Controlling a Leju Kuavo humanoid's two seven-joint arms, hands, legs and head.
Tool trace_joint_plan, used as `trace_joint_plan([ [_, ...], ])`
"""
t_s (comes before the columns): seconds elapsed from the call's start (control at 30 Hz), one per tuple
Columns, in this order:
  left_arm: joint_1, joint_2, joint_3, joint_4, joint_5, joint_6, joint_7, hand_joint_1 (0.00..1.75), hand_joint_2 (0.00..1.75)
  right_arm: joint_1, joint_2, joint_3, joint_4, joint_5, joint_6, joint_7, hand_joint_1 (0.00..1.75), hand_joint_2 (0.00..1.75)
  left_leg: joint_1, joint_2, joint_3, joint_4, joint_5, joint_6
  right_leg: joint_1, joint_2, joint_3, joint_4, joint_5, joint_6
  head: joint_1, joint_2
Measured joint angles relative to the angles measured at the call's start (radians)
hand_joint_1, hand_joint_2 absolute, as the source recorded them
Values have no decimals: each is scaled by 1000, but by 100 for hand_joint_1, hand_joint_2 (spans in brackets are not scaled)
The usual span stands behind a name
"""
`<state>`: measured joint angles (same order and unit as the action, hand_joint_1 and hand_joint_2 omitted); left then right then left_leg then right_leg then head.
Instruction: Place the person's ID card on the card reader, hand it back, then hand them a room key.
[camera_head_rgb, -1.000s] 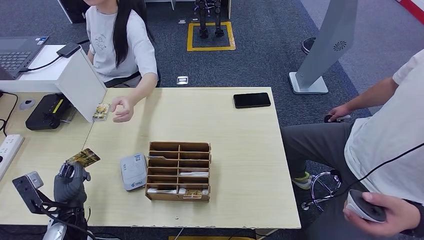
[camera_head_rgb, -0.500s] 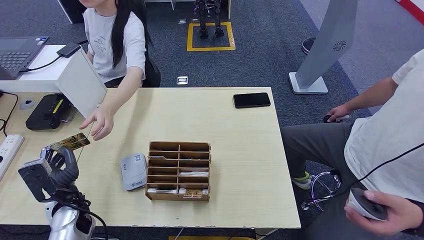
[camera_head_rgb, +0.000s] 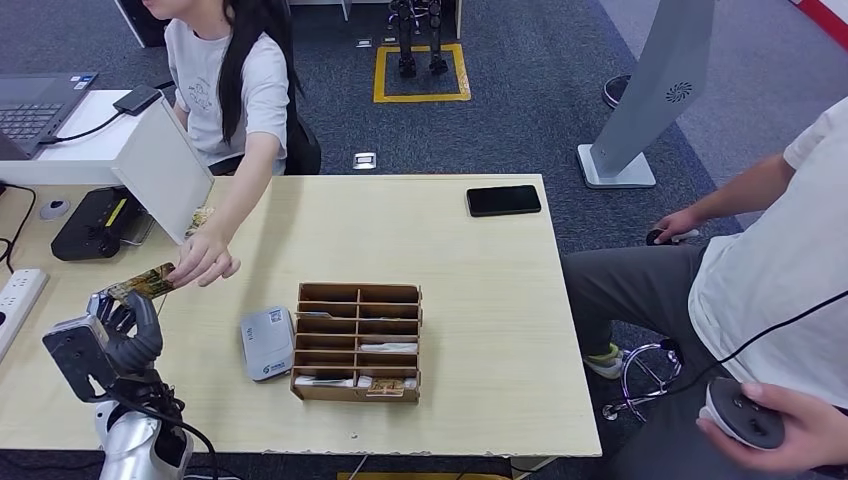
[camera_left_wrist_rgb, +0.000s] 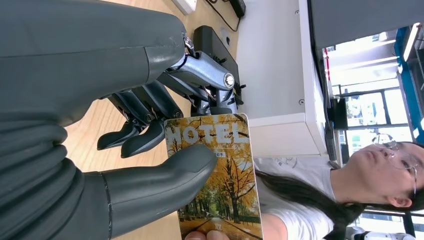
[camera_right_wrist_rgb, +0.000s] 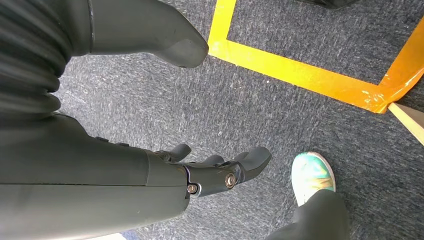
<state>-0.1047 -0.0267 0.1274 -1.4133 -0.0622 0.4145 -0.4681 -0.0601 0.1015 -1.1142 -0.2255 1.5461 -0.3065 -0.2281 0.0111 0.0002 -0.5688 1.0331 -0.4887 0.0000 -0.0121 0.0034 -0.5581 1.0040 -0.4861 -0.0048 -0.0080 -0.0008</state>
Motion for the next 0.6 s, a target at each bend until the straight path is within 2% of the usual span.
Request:
trace_joint_plan([
  [0.07,-1,0,0,1,0,0,0,175,175,0,0,0,0,0,0,0,0,175,0,0,0,0,0,0,0,0,0,0,0,0,0,0],
  [0.2,-2,0,0,1,0,-6,-4,0,175,0,0,1,0,0,0,0,0,175,0,0,0,0,0,0,0,0,0,0,0,0,0,0],
  [0.33,-2,0,0,1,7,-23,-8,0,175,0,0,2,0,0,-1,1,0,175,0,0,0,0,0,0,0,0,0,0,0,0,0,0],
  [0.5,-1,4,0,6,71,-101,106,0,175,0,0,2,0,-1,-3,6,0,175,0,0,0,0,0,0,0,0,0,0,0,0,0,0],
  [0.6,2,15,0,7,100,-155,122,0,175,1,0,2,0,-2,-4,7,0,175,0,0,0,0,0,0,0,0,0,0,0,0,0,0],
])
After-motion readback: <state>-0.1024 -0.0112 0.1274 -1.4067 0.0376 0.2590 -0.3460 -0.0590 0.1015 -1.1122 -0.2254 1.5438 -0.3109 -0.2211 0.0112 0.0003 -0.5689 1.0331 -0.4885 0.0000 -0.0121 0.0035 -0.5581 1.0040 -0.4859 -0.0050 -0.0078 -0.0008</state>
